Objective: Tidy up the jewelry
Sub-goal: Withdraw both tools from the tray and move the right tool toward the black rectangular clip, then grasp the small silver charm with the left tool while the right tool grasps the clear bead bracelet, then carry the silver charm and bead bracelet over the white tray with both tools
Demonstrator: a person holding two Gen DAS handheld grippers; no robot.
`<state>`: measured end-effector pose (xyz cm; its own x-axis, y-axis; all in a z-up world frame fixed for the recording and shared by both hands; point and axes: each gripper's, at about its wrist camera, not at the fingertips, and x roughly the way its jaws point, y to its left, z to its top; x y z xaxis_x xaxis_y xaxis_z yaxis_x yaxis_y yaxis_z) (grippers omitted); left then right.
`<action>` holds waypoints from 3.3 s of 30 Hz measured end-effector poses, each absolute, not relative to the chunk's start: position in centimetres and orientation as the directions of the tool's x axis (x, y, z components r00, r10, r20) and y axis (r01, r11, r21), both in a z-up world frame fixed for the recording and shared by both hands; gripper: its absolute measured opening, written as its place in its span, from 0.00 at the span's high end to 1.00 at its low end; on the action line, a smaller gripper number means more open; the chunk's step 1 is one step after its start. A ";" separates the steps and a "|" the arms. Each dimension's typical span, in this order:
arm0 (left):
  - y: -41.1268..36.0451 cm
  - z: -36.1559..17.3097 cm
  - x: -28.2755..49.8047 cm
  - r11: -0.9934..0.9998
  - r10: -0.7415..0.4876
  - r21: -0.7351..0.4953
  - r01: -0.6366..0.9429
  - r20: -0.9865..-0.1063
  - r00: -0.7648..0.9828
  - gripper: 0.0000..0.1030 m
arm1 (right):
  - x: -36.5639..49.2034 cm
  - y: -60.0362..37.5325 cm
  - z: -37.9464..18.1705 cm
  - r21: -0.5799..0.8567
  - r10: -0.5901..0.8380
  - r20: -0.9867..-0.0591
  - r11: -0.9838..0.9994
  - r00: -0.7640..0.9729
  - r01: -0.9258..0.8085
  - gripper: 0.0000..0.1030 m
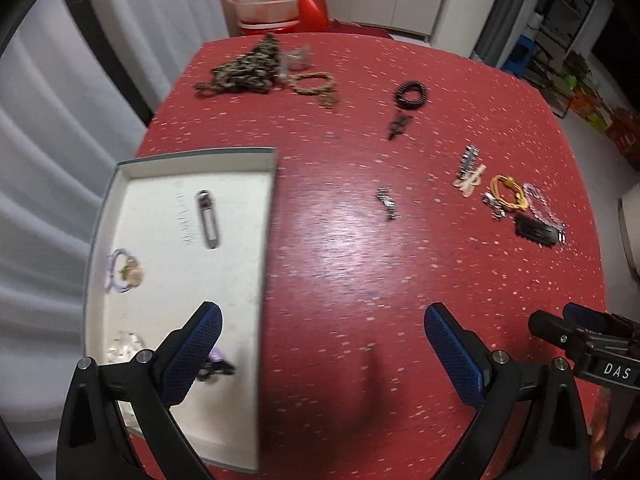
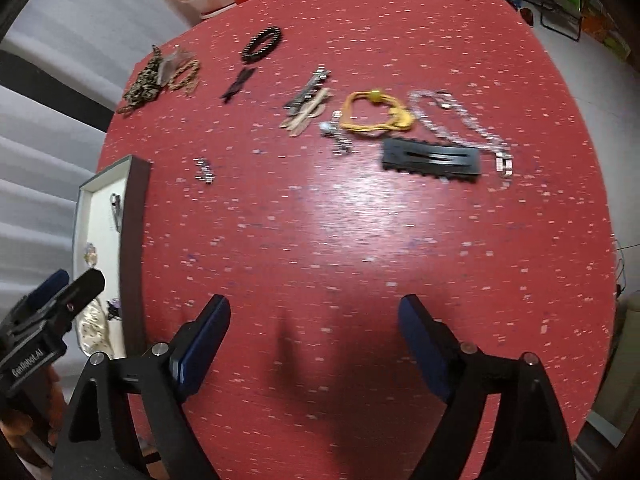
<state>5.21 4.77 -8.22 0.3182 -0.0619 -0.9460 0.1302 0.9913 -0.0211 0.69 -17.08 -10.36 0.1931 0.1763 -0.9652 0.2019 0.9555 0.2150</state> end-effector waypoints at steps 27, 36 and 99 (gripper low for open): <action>0.3 -13.7 13.6 0.998 0.002 0.019 0.053 -0.953 0.304 0.01 | 8.3 -29.5 -12.5 0.047 0.000 -0.975 0.977 0.223 0.206 0.14; 0.2 -15.9 14.7 0.999 -0.001 0.014 0.049 -0.955 0.295 0.01 | 10.3 -28.4 -14.7 0.010 -0.011 -0.979 0.995 0.206 0.099 0.14; 0.2 -6.2 6.6 0.961 -0.232 -0.169 0.220 -0.924 0.305 0.91 | 2.7 -26.2 -6.6 0.247 0.158 -0.930 0.937 0.331 0.247 0.92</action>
<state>6.64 0.20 -6.18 0.3050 -0.2322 -0.9236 0.2204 0.9607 -0.1687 2.74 -26.21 -6.55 0.3311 0.1580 -0.9303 0.2468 0.9371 0.2470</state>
